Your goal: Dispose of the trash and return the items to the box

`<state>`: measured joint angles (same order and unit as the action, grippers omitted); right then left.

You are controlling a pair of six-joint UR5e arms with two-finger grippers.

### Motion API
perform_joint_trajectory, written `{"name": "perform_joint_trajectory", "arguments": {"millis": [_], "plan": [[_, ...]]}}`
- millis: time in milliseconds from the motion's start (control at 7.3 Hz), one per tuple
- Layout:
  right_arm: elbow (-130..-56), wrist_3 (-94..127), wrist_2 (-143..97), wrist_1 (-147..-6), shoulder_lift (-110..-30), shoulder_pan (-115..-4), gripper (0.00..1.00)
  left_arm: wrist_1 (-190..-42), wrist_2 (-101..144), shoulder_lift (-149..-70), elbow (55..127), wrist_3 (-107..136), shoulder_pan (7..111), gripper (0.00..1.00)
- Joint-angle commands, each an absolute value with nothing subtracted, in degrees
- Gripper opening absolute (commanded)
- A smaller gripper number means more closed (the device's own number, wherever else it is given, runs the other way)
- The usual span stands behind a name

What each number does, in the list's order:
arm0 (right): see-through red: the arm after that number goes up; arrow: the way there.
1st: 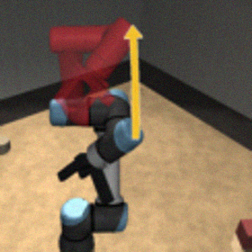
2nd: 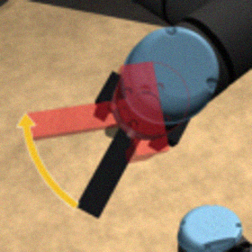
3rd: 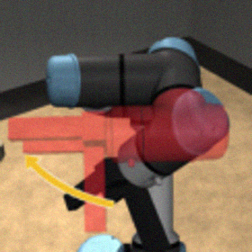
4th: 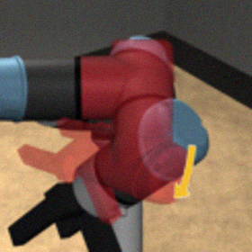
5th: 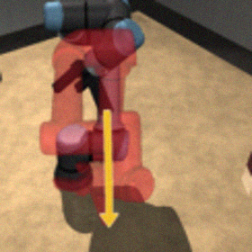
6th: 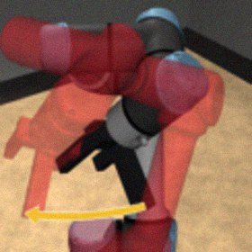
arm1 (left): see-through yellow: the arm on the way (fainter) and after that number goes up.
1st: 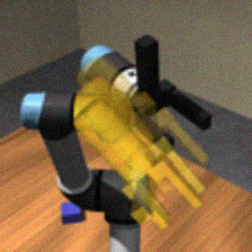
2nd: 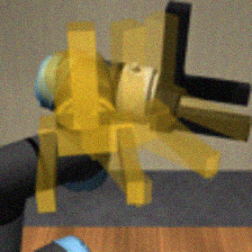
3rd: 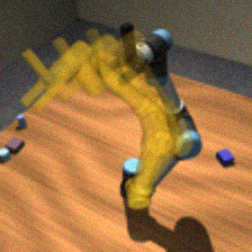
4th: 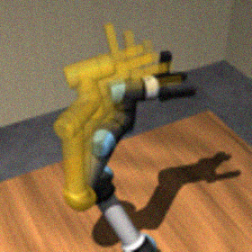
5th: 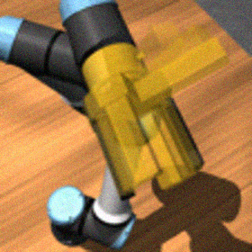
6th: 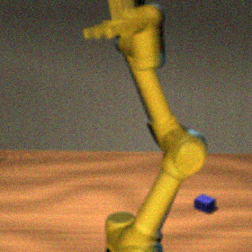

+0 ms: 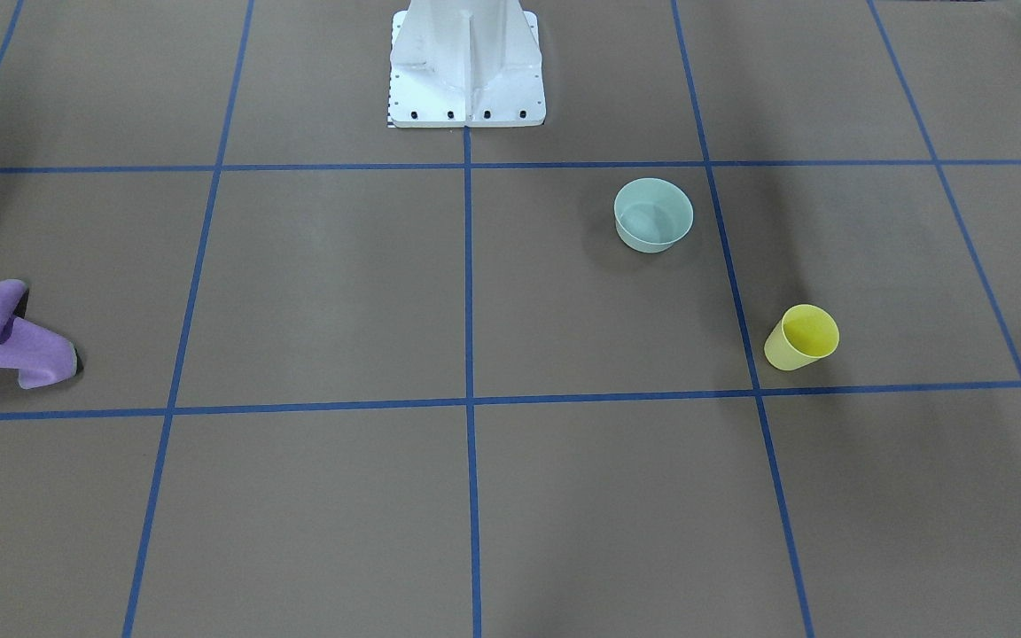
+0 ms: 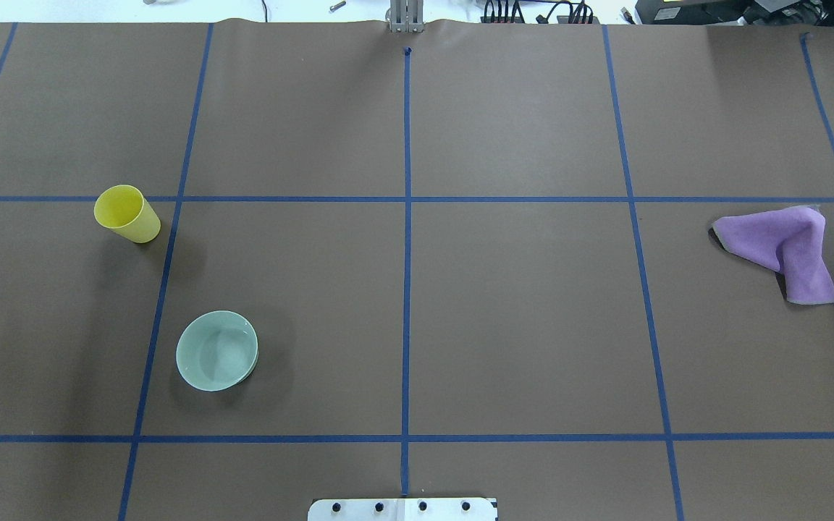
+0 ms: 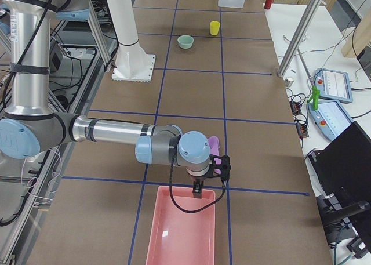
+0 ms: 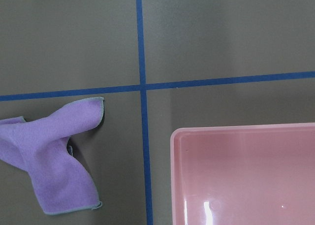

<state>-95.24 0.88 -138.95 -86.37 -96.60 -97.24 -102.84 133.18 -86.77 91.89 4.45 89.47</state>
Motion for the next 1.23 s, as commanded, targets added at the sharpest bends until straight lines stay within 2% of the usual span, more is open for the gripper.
{"name": "perform_joint_trajectory", "arguments": {"millis": [0, 1096], "plan": [[-95.4, 0.9, -139.0, -86.4, -96.7, -97.2, 1.00, -102.7, 133.3, -86.7, 91.9, 4.5, 89.5, 0.99], [-96.2, 1.0, -139.0, -86.7, -96.7, -97.2, 1.00, -102.9, 133.9, -86.7, 91.6, 3.8, 89.6, 0.99]]}}
